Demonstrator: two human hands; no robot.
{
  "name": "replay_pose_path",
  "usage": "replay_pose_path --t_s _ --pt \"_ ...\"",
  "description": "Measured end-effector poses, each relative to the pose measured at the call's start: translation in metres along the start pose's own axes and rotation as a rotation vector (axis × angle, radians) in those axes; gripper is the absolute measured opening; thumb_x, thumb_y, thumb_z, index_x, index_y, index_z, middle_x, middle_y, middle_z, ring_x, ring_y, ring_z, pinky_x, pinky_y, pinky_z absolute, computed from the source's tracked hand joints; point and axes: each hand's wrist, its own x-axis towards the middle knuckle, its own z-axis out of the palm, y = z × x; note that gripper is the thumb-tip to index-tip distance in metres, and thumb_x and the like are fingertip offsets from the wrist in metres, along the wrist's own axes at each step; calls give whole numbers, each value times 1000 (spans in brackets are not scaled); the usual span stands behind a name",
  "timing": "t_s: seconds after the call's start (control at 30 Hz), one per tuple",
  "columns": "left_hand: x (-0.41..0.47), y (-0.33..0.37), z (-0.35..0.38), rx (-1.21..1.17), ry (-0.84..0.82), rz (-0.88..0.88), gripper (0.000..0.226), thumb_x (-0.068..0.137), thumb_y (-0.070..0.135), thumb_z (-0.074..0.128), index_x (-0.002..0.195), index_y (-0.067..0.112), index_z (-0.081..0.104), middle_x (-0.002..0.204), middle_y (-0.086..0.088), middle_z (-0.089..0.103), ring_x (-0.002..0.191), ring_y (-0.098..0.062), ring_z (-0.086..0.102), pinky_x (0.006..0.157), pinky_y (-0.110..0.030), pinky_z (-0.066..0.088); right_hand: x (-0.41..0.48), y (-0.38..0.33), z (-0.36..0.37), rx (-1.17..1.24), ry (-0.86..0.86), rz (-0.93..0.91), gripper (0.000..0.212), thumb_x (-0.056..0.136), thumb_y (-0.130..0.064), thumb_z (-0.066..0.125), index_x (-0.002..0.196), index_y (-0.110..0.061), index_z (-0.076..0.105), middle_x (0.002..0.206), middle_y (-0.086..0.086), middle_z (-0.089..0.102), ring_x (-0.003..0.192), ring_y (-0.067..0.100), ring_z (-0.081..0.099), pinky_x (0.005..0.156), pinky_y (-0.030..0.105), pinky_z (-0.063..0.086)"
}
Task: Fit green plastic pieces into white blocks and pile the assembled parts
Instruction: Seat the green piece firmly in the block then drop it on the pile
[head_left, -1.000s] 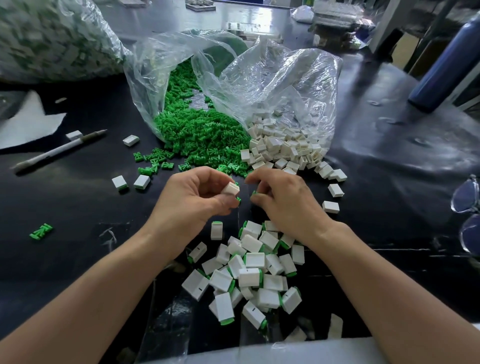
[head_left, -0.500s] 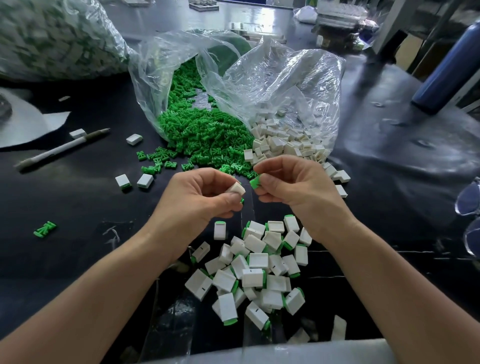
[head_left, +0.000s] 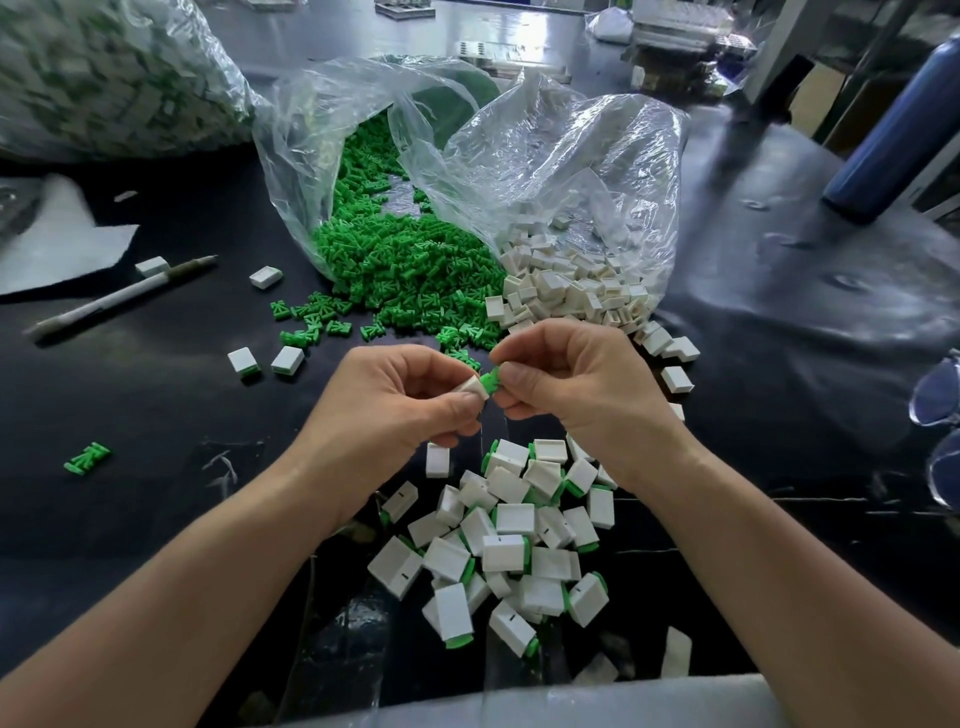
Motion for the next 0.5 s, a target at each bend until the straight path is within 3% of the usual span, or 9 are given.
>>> replay_pose_path --t_s 0.5 --pt "0 -2 -2 77 49 -42 5 74 7 72 78 7 70 62 -5 70 53 -9 65 52 -19 53 -2 2 3 -41 -44 15 17 82 5 61 78 -12 62 65 3 63 57 7 61 60 20 55"
